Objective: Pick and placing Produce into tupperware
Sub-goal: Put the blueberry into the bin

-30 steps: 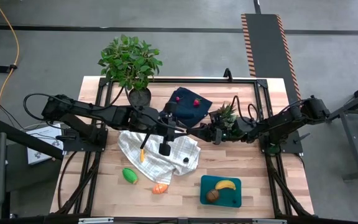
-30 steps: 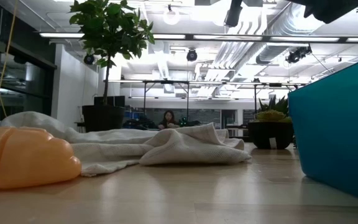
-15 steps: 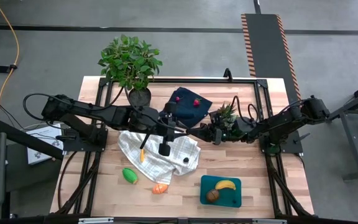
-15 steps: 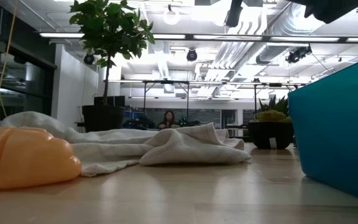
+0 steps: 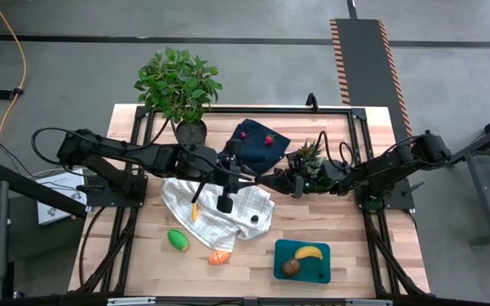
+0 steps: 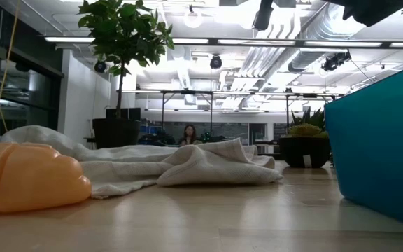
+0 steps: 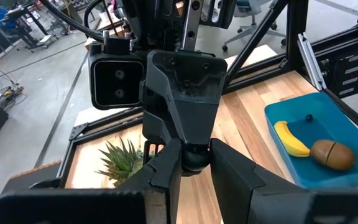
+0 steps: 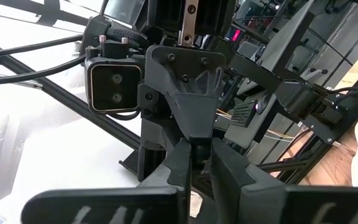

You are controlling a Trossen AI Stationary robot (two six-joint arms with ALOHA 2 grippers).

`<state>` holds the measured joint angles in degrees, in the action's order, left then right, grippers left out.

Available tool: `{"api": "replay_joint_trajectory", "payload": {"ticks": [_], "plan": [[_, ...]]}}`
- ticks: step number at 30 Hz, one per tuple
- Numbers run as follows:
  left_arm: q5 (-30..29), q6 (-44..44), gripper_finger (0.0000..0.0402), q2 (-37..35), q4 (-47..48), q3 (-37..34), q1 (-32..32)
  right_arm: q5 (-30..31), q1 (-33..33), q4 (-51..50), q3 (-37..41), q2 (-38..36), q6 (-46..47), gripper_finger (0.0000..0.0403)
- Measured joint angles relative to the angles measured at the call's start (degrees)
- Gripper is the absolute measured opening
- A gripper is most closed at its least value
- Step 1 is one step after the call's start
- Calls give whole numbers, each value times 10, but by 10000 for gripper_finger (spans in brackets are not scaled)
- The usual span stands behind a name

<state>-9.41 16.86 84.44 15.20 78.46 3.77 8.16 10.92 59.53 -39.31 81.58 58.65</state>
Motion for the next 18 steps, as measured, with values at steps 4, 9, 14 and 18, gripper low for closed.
{"api": "replay_joint_trajectory", "payload": {"ticks": [4,9,14,18], "plan": [[2,0,78,0,0,0,0,0,0,0,0,0,0,22],[5,-5,120,1,0,0,0,2,0,0,0,0,0,22],[1,-6,167,1,-1,0,0,2,0,0,0,0,0,21],[-18,-6,191,1,-2,0,0,2,0,0,0,0,0,21]]}}
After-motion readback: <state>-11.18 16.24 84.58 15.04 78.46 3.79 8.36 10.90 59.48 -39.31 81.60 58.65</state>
